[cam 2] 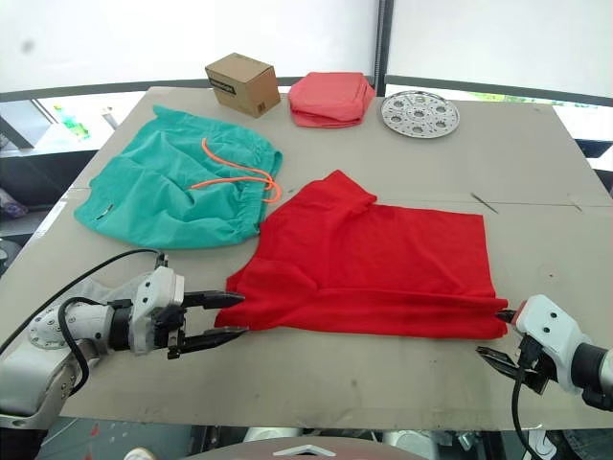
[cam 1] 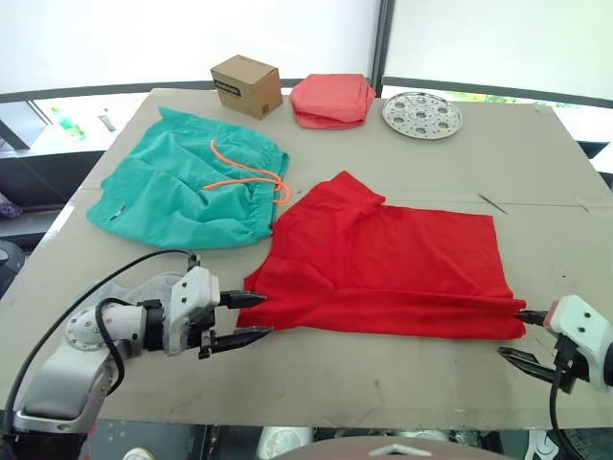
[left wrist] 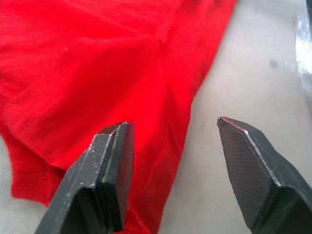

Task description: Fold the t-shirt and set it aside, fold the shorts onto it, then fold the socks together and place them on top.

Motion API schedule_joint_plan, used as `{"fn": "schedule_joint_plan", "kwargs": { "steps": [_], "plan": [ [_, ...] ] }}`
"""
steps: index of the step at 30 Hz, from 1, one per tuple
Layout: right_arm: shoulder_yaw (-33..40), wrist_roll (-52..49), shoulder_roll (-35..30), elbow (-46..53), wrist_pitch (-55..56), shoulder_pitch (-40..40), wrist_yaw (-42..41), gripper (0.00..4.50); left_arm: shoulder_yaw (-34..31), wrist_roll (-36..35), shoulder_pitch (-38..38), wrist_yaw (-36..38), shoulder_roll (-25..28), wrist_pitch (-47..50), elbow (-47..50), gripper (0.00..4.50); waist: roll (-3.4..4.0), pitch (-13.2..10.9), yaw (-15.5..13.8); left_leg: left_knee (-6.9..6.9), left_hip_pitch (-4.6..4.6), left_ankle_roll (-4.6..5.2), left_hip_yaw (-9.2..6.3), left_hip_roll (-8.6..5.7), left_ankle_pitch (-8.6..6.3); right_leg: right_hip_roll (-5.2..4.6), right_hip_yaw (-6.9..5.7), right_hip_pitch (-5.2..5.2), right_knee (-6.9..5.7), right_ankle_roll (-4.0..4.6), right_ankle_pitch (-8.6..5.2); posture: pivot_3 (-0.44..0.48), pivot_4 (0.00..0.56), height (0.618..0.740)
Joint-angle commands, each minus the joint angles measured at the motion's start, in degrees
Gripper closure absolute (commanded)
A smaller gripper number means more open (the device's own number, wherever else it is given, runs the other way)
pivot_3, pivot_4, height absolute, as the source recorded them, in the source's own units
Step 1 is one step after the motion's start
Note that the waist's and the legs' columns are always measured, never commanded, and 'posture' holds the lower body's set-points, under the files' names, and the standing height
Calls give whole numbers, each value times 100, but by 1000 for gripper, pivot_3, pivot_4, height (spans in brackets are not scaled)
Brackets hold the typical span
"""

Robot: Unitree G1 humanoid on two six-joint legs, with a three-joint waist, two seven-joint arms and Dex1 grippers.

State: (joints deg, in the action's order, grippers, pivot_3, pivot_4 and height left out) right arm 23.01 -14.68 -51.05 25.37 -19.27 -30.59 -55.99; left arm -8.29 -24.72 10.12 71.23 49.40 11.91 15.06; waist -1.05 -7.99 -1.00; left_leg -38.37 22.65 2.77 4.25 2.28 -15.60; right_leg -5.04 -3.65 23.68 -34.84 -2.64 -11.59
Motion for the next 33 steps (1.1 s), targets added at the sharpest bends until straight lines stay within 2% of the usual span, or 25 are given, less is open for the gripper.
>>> {"fn": "schedule_joint_plan", "kwargs": {
  "steps": [1, 9, 11, 12, 15, 18, 20, 23, 29, 33],
  "plan": [
    [-196, 239, -130, -392, 455, 173, -156, 839, 92, 180, -155, 120, 42, -345, -264, 1500, 1, -1, 8, 0, 0, 0, -1, 1, 0, 0, 0, 0, 0, 0, 0, 0, 150, 740],
    [-892, 504, -27, -1176, 580, 967, -62, 839, 398, 705, -167, 114, 32, -866, -813, 1500, -41, 19, 61, 0, -7, 0, 1, 11, 0, 7, 0, 0, -2, 1, 1, 0, 150, 740],
    [-1022, 490, 16, -1287, 524, 1208, -31, 1541, 563, 912, -233, 78, 16, -1022, -1009, 1450, -53, 28, 56, -3, -15, -1, 3, 16, 0, 3, 0, -3, -3, 2, 2, 0, 150, 740],
    [-1081, 498, 27, -1324, 502, 1304, -15, 1657, 618, 950, -281, 51, -4, -1021, -1078, 1450, -51, 29, 53, -4, -15, -2, 5, 15, -1, 2, 0, -3, -3, 2, 2, 0, 150, 740],
    [-1230, 546, -10, -1393, 446, 1391, -47, 2951, 710, 966, -409, -4, -37, -944, -1166, 2297, -52, 36, 30, -6, -18, -7, 13, 13, -4, -9, 2, -4, -2, 2, 2, 0, 150, 740],
    [-1277, 570, -32, -1429, 482, 1369, -40, 4489, 746, 900, -462, 28, -23, -948, -1188, 3790, -54, 55, 32, -6, -22, -6, 16, 14, -4, -11, 2, -5, -3, 2, 3, 0, 150, 740],
    [-1261, 537, -33, -1417, 461, 1348, -30, 4500, 741, 868, -486, 44, -8, -951, -1200, 4462, -57, 64, 30, -4, -23, -4, 16, 14, -2, -11, 2, -5, -5, 2, 3, 0, 150, 740],
    [-1161, 478, -95, -1325, 437, 1215, -97, 4500, 641, 627, -379, 238, 87, -859, -1056, 4462, -58, 74, 27, 0, -23, -2, 12, 16, -1, -9, -3, -5, -5, 6, 5, 0, 150, 740],
    [-546, -140, -679, -281, -55, -59, -1040, 4500, -118, -54, 1119, 841, 776, -474, -3, 4462, -36, 71, 10, 8, -15, -4, 10, 19, -12, -38, -8, 0, 3, 11, 0, 0, 150, 740],
    [-301, -201, -843, 2, -193, -619, -1301, 4500, -588, -143, 1983, 942, 895, -389, 438, 4462, -18, 56, -14, 7, 0, -10, -10, 25, -16, -36, -34, 3, 9, 16, -10, 0, 150, 740]
  ]
}}
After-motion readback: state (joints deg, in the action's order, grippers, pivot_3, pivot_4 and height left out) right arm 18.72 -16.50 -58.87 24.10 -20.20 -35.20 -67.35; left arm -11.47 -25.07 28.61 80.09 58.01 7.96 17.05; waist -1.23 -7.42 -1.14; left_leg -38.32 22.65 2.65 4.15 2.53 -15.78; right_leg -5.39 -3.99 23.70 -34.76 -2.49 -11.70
